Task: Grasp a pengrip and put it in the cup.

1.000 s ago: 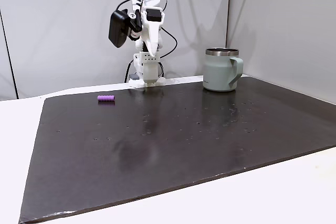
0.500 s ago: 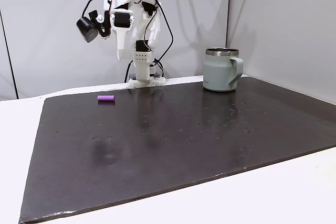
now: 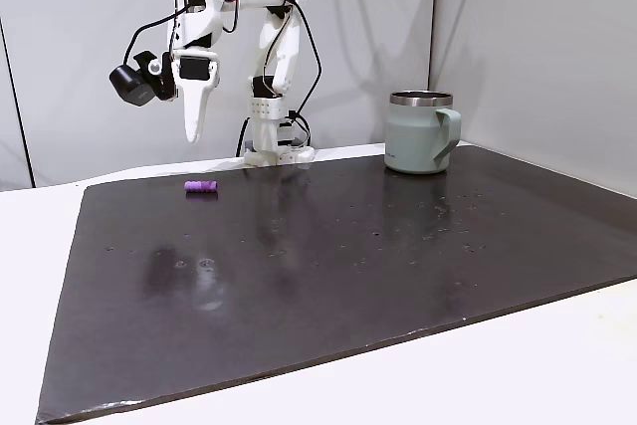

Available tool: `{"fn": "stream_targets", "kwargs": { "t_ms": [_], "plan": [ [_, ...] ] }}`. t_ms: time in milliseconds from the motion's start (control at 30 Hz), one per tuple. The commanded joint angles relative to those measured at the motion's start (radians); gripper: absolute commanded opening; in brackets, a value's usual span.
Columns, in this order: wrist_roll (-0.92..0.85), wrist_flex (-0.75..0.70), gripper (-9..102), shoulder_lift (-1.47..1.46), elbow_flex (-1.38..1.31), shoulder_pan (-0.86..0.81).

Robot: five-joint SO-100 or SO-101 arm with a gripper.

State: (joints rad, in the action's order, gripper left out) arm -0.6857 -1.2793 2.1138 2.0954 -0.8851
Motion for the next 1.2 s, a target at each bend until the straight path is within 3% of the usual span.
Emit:
{"fn": "stream_targets", "kwargs": {
  "t_ms": [0, 367, 933, 1167],
  "plan": [
    [-0.003, 0.048, 29, -0.031, -0.005, 0.002],
    [-0.037, 0.158, 28, -0.239, -0.008, 0.008],
    [-0.109, 0.209, 24, -0.399, 0.018, 0.037],
    [-0.123, 0.212, 11, -0.428, 0.02, 0.015]
  ]
}}
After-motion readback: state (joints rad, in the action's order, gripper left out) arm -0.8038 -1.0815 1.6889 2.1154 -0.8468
